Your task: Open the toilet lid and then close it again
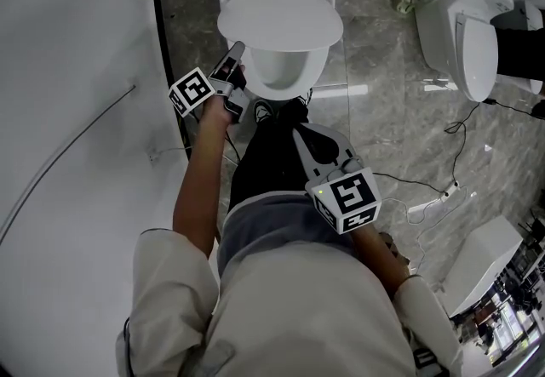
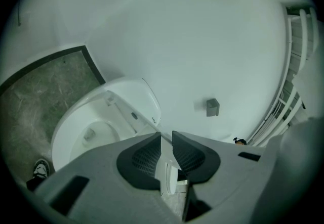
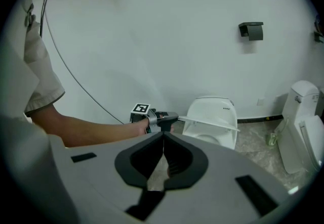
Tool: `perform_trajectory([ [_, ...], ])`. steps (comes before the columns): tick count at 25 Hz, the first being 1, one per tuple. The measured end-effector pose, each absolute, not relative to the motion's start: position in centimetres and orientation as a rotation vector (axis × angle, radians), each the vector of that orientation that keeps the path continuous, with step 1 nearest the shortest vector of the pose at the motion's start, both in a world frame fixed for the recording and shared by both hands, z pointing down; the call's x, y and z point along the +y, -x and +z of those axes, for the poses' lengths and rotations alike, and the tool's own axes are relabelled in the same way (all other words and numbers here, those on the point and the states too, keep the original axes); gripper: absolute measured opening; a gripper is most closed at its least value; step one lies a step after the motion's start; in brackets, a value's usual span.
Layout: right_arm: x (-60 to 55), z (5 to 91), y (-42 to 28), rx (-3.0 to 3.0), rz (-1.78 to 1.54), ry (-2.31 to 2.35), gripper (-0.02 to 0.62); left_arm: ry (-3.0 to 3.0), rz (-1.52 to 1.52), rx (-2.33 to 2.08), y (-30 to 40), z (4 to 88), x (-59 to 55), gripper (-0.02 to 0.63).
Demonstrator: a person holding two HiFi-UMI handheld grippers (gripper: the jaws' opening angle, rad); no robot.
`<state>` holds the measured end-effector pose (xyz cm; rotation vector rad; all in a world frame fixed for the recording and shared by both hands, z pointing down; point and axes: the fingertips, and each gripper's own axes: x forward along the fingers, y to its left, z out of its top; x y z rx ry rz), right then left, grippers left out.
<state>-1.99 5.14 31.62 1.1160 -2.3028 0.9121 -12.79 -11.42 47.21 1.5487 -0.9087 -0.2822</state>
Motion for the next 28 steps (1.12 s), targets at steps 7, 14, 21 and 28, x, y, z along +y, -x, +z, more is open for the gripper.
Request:
perform_trajectory([
  [7,3.9,30.9,1.1,-2.313,0.892,-1.12,0.011,-1.552,-0.381,-0.922,12.7,45.2,-15.8,0.063],
  [14,3.2,31.2,-0.7,-2.289,0.91,-1.137,0.011,-1.577,-0.413,-0.935,12.1,43.2,-20.9,0.063],
  [21,3.0,31.3,-2.0,-2.285,0.922,-1.145,0.011,-1.617,-0.423,-0.965,11.7,41.8,-24.6,0.06],
  [28,2.3,31.6,-3.2,-2.274,0.934,-1.155,0.011,-1.649,-0.4,-1.007,11.3,41.4,-27.8,0.023],
])
